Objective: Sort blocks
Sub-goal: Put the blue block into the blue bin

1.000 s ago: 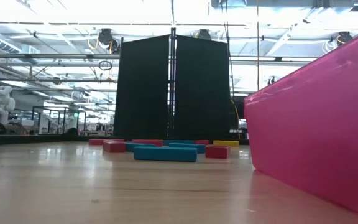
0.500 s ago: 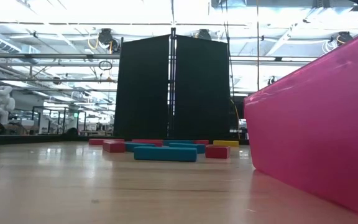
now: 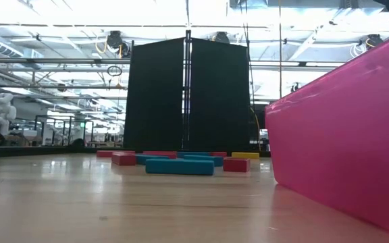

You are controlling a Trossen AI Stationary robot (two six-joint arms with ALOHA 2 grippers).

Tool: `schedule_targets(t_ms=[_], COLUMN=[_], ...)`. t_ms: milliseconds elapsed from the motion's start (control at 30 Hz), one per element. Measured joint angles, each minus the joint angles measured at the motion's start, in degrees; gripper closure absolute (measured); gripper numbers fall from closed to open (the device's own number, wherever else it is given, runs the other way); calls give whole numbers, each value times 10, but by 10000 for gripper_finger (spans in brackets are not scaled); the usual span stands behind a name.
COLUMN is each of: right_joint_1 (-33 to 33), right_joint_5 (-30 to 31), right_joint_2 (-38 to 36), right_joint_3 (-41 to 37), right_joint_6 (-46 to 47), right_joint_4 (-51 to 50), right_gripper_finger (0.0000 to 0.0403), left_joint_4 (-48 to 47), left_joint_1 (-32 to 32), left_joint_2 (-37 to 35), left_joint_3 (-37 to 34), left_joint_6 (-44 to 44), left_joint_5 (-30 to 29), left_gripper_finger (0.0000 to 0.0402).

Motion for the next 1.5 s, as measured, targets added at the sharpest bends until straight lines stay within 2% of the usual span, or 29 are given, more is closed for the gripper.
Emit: schedule_targets(t_ms=[967,1100,1333,1500], right_joint_1=[-1,-1,-2,-2], right_joint_5=[0,0,4,4], right_joint_2=[5,5,5,6], right_joint_3=[0,0,0,0], right_joint_6=[4,3,9,10], right_joint_4=[21,19,17,17], right_gripper_finger=[292,292,292,292], left_joint_4=[-2,-1,-2,-2], left_joint_1=[3,3,3,5], left_joint_2=[0,0,0,0], left_joint_3=[0,0,0,0], left_joint_6=[5,19,42,51], left_joint_5=[-2,-3,-4,-6], left_gripper_finger=[143,172,266,272])
